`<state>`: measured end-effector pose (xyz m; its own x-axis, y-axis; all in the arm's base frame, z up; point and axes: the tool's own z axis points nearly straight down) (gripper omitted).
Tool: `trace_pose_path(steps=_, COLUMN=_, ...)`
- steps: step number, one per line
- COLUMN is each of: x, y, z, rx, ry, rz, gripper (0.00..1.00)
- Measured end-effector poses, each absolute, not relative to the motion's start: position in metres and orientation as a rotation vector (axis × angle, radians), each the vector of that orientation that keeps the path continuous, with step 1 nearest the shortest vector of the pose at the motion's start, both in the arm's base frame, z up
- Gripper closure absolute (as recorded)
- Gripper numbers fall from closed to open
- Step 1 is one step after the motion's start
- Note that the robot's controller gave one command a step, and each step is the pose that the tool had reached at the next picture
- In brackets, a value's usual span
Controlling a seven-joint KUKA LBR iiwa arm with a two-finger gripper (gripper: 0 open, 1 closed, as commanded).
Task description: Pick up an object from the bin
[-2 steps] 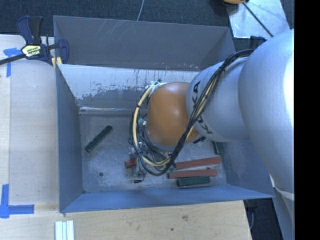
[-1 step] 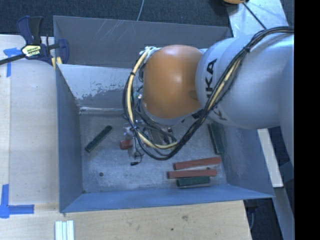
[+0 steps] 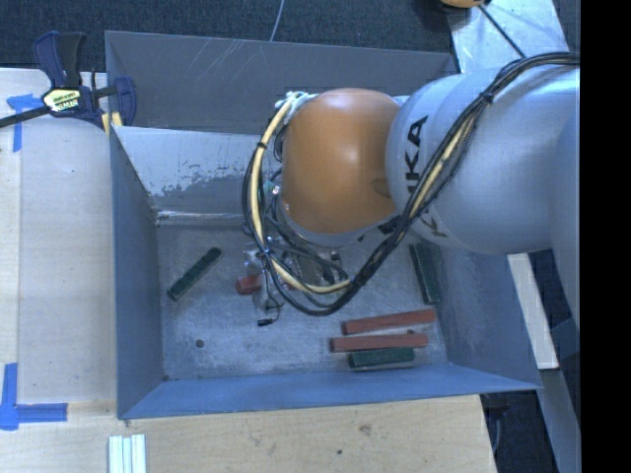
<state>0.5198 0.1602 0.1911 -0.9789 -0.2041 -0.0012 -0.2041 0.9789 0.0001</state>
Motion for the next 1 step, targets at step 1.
trace_pose_path(steps=1, x=0.5406, y=0.1723, z=0.2261, rx=-0.344, ry=3.121, rz=0.000, gripper=1.00)
